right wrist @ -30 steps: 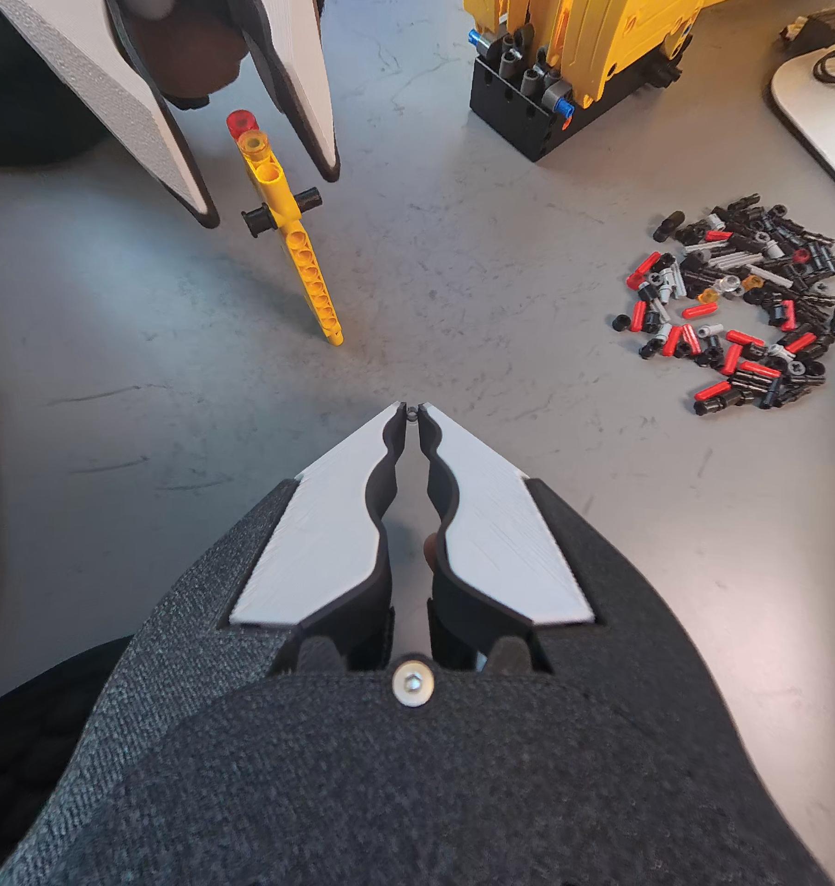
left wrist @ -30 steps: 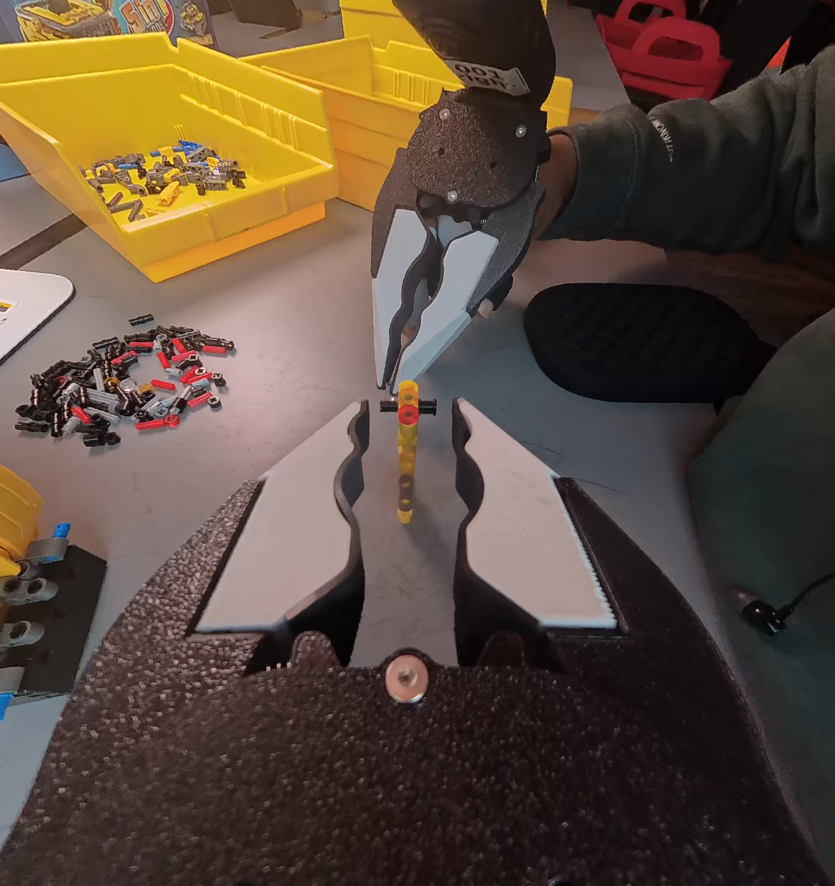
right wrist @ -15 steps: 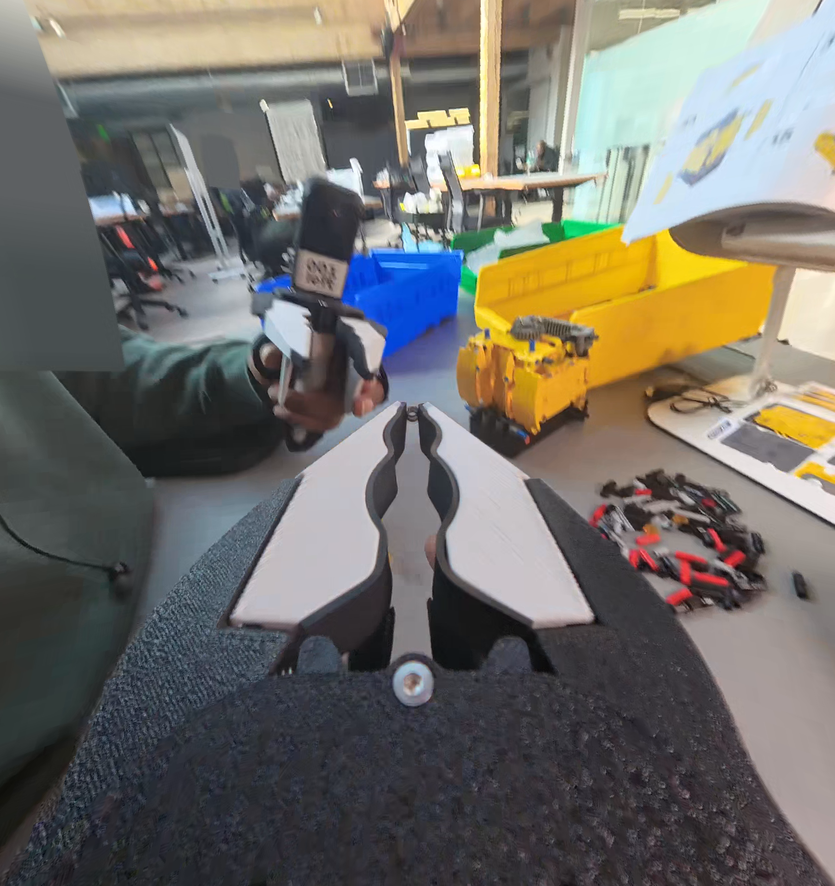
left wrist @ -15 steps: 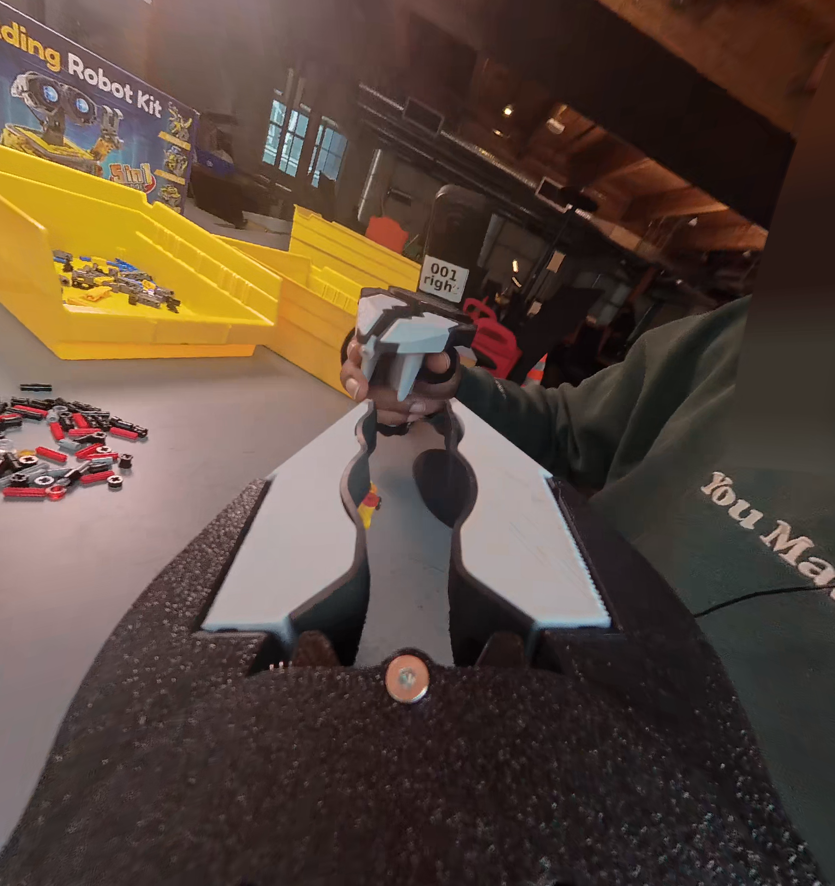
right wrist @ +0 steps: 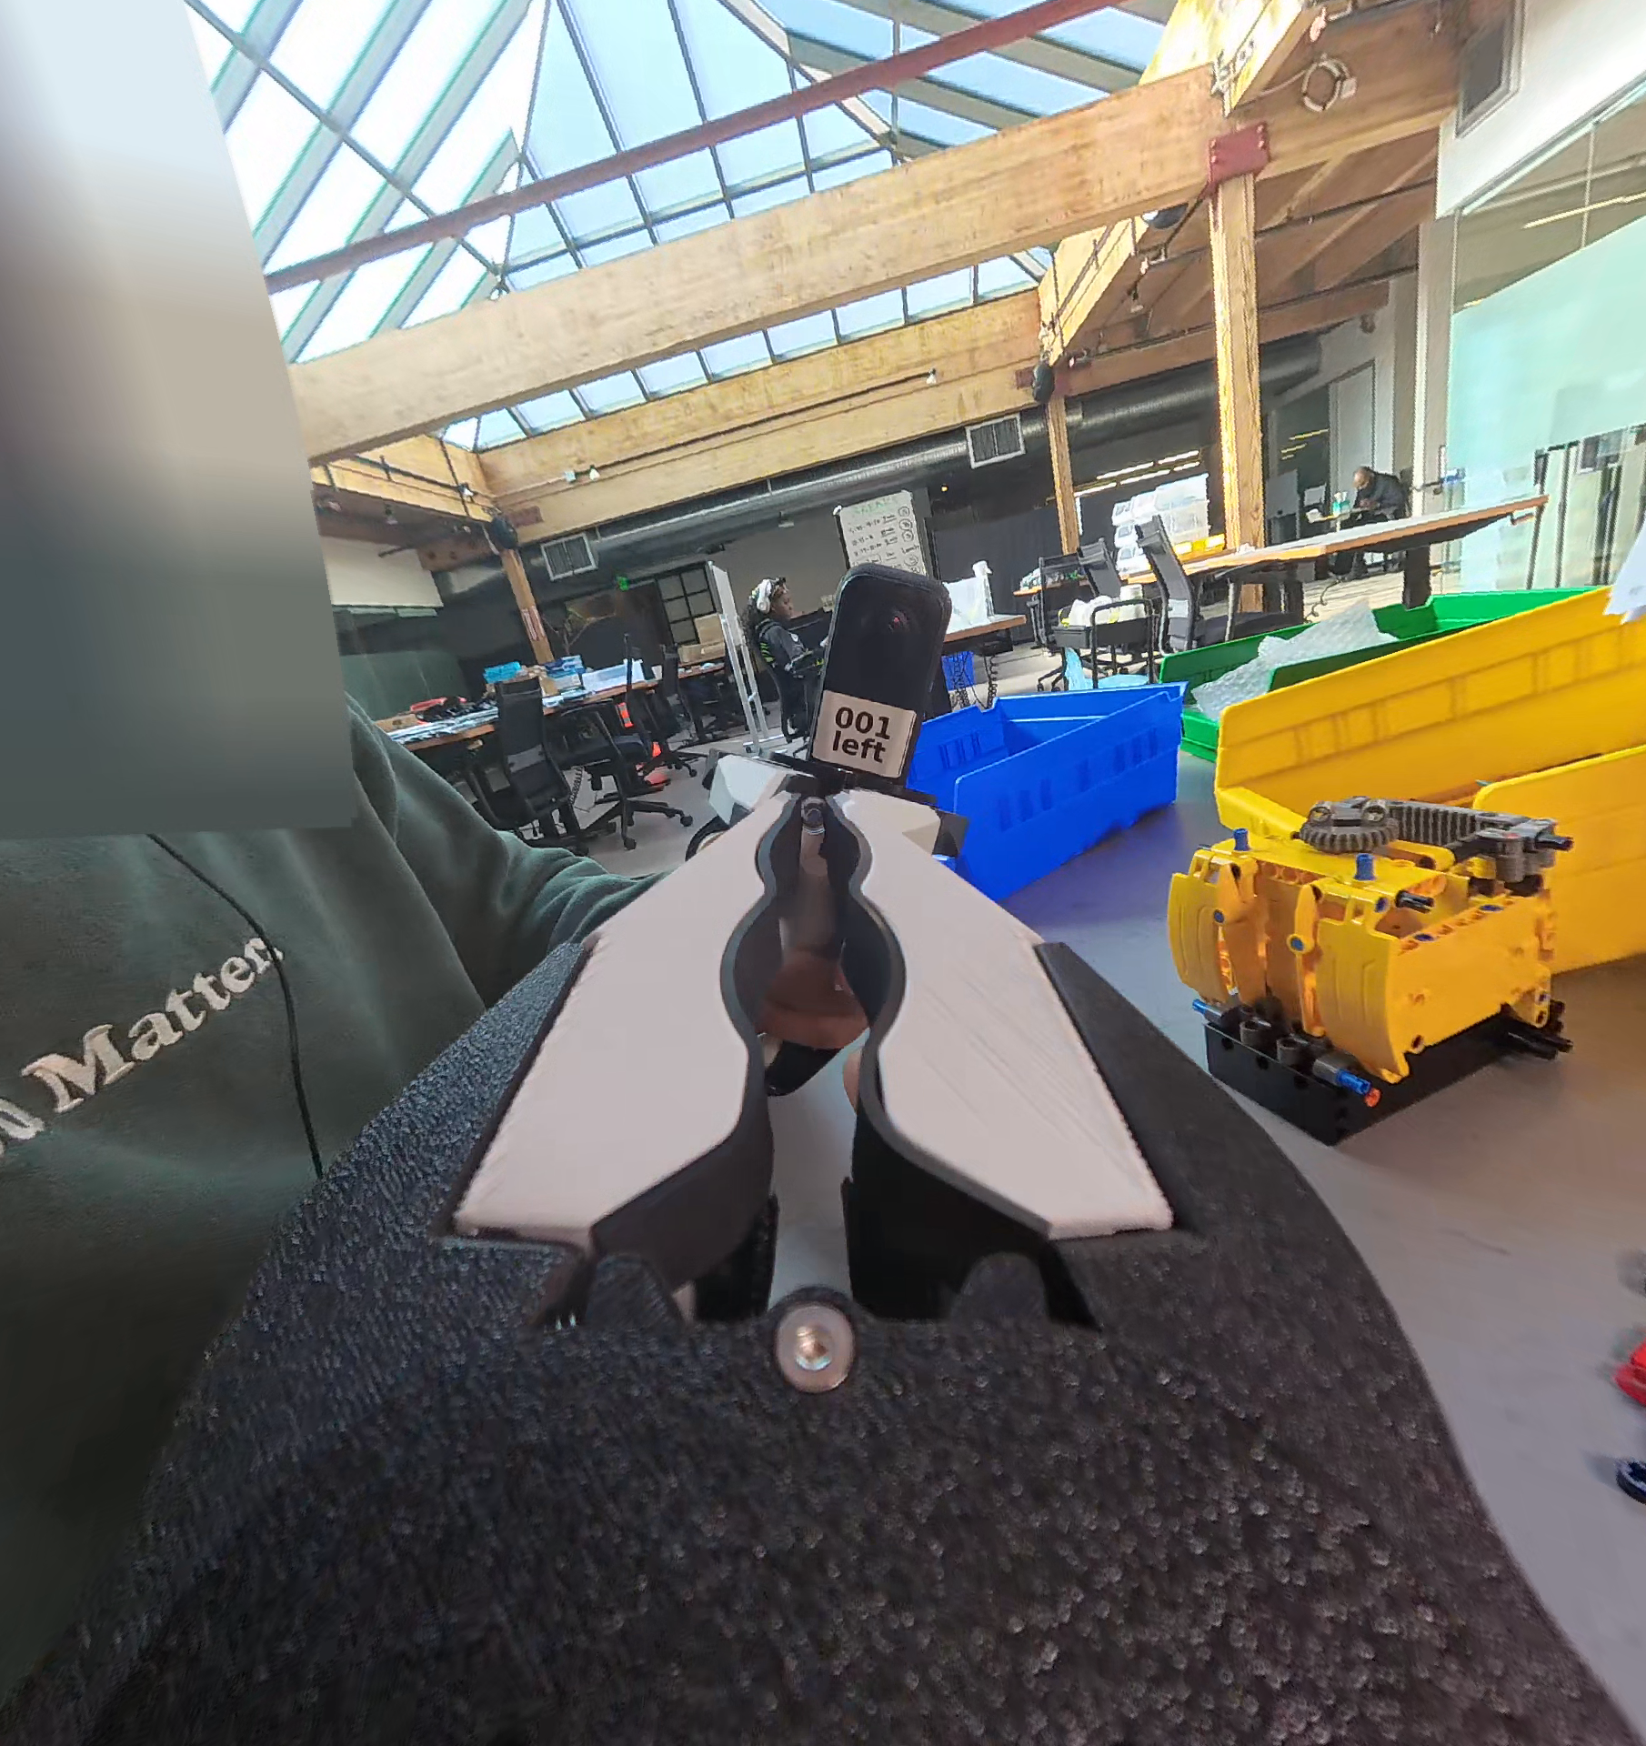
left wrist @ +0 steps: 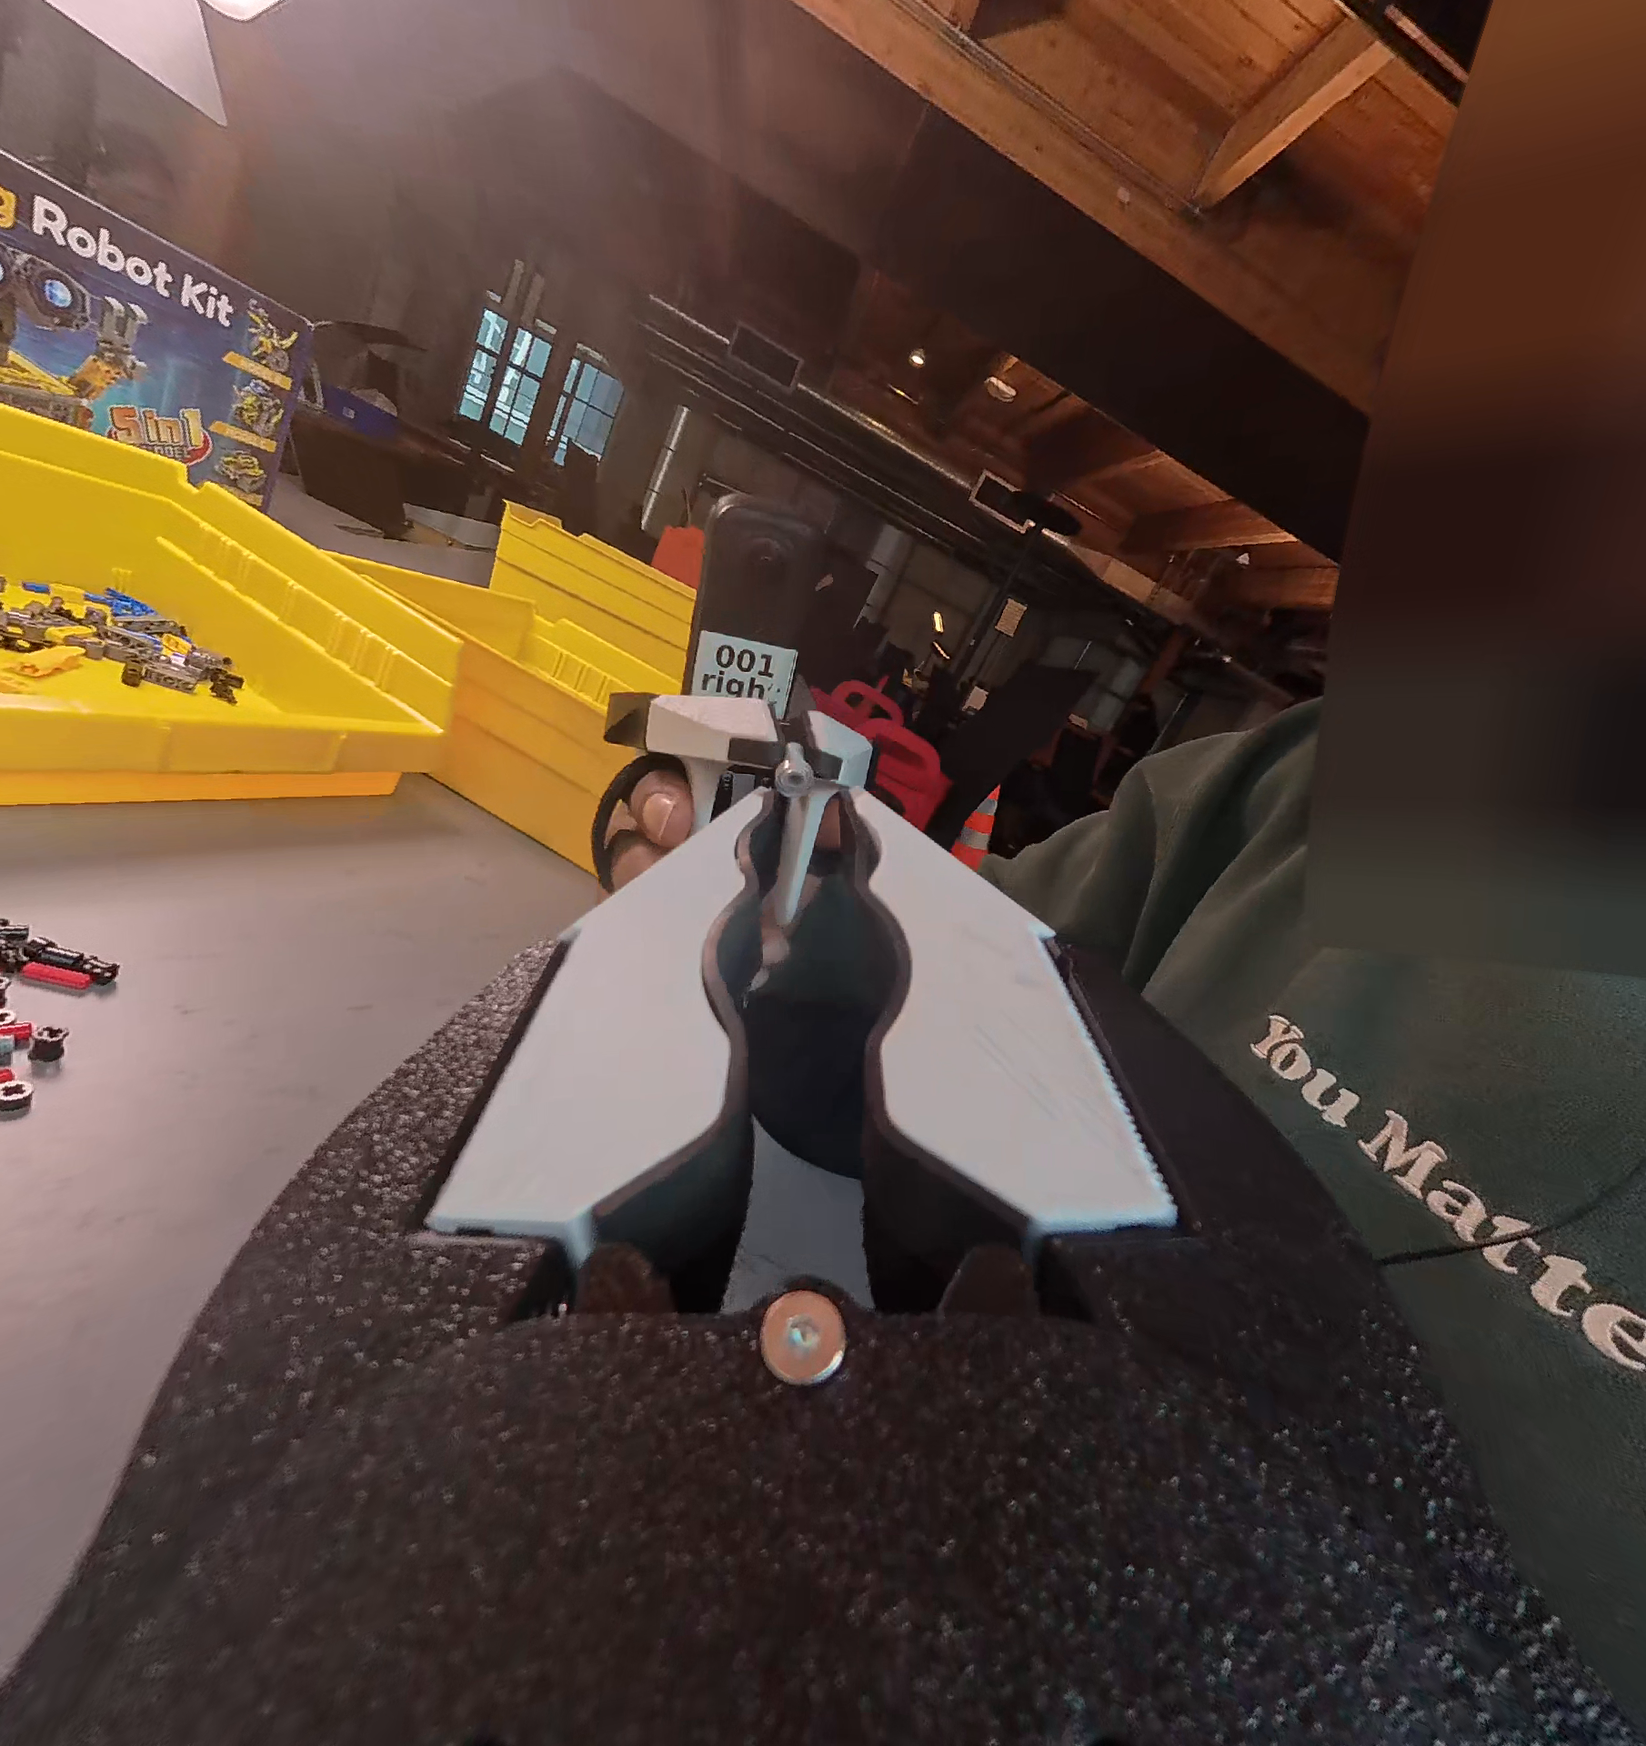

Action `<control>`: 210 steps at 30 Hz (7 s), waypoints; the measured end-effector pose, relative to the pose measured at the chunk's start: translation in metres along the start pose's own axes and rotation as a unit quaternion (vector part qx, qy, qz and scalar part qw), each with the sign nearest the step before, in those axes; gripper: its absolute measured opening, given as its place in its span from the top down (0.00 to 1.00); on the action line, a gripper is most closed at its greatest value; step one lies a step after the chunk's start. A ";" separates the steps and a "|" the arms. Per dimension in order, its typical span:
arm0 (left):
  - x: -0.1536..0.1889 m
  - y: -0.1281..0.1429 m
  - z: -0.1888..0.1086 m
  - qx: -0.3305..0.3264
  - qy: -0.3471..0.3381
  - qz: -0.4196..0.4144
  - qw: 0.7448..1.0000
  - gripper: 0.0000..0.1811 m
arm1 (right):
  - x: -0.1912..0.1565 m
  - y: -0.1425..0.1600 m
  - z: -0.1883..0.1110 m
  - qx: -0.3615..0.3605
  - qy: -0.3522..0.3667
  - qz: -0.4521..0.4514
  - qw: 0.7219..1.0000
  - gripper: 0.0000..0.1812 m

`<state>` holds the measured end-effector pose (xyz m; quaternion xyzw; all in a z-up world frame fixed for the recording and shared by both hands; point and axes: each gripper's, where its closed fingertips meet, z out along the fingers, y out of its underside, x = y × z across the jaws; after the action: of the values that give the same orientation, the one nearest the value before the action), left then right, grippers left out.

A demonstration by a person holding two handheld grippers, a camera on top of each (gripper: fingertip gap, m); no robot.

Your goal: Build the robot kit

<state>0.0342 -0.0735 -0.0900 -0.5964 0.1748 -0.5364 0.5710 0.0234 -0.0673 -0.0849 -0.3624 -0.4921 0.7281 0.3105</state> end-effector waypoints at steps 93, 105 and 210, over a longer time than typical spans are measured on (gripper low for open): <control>-0.013 0.036 -0.012 -0.057 0.041 -0.253 0.965 0.93 | 0.000 0.047 -0.002 -0.212 0.106 -0.421 0.875 0.96; 0.000 0.021 -0.012 -0.013 0.095 -0.261 0.960 0.92 | -0.014 0.031 0.006 -0.141 0.088 -0.350 0.922 0.96; -0.036 0.037 -0.025 -0.054 -0.029 -0.173 0.983 0.98 | 0.021 0.060 -0.003 -0.199 0.125 -0.244 0.941 0.96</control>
<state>0.0155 -0.0669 -0.1438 -0.6632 0.0812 -0.5989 0.4415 0.0082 -0.0682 -0.1469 -0.3735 -0.6578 0.4659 0.4590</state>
